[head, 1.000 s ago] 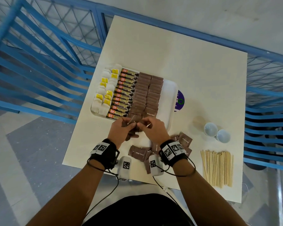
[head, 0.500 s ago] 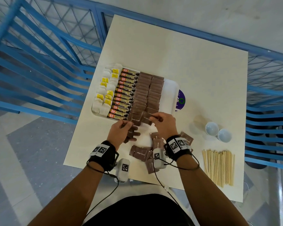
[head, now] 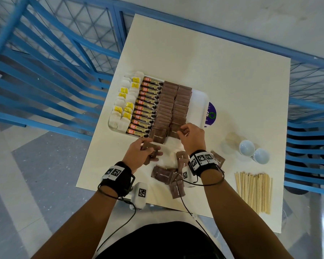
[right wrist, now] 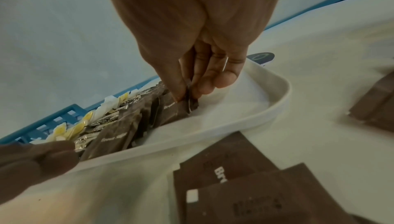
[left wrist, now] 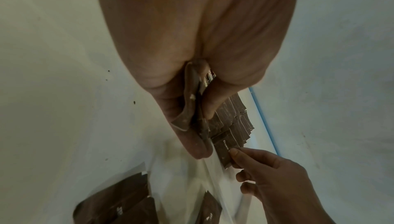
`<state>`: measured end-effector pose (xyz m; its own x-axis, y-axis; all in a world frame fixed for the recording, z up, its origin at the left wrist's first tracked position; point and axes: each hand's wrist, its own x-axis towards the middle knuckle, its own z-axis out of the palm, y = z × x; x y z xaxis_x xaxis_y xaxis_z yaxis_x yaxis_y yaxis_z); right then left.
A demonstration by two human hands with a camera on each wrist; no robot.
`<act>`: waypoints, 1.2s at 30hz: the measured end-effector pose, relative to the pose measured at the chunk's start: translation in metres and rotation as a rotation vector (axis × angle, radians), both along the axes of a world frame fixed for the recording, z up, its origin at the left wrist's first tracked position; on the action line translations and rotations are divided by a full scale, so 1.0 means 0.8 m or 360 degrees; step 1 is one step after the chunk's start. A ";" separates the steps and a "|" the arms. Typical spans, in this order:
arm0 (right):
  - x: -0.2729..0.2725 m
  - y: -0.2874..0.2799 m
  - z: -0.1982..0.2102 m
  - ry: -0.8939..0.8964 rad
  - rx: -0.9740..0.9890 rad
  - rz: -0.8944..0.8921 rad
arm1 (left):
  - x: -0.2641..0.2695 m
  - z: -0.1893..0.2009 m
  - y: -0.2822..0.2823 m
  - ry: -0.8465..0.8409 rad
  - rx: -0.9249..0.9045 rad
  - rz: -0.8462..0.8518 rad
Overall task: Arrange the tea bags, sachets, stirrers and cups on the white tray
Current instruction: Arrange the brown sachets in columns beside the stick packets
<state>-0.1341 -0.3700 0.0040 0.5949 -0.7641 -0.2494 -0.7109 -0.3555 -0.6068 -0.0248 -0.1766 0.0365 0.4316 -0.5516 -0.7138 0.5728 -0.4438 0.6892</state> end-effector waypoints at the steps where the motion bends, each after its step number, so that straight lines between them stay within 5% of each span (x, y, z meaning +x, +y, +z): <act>1: 0.000 0.000 0.000 -0.0004 -0.0002 -0.0001 | 0.000 0.001 -0.001 0.0002 -0.0011 0.0006; 14: -0.006 0.011 0.018 -0.0142 -0.0151 -0.0117 | -0.003 0.005 -0.012 -0.0024 -0.0051 -0.0031; 21: -0.004 0.047 0.033 -0.0121 0.0500 0.0185 | -0.008 0.016 -0.020 -0.0070 -0.0122 -0.0060; 31: -0.010 0.058 0.033 -0.0311 0.0633 -0.0190 | -0.020 0.017 -0.016 -0.0072 -0.0072 -0.0094; 36: -0.013 0.062 0.036 -0.0260 0.0745 -0.0036 | -0.022 0.017 -0.017 -0.0100 -0.0060 -0.0120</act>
<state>-0.1448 -0.3203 0.0331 0.6393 -0.6055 -0.4740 -0.5978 -0.0037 -0.8016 -0.0427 -0.1902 0.0504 0.4311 -0.6101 -0.6648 0.4940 -0.4570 0.7397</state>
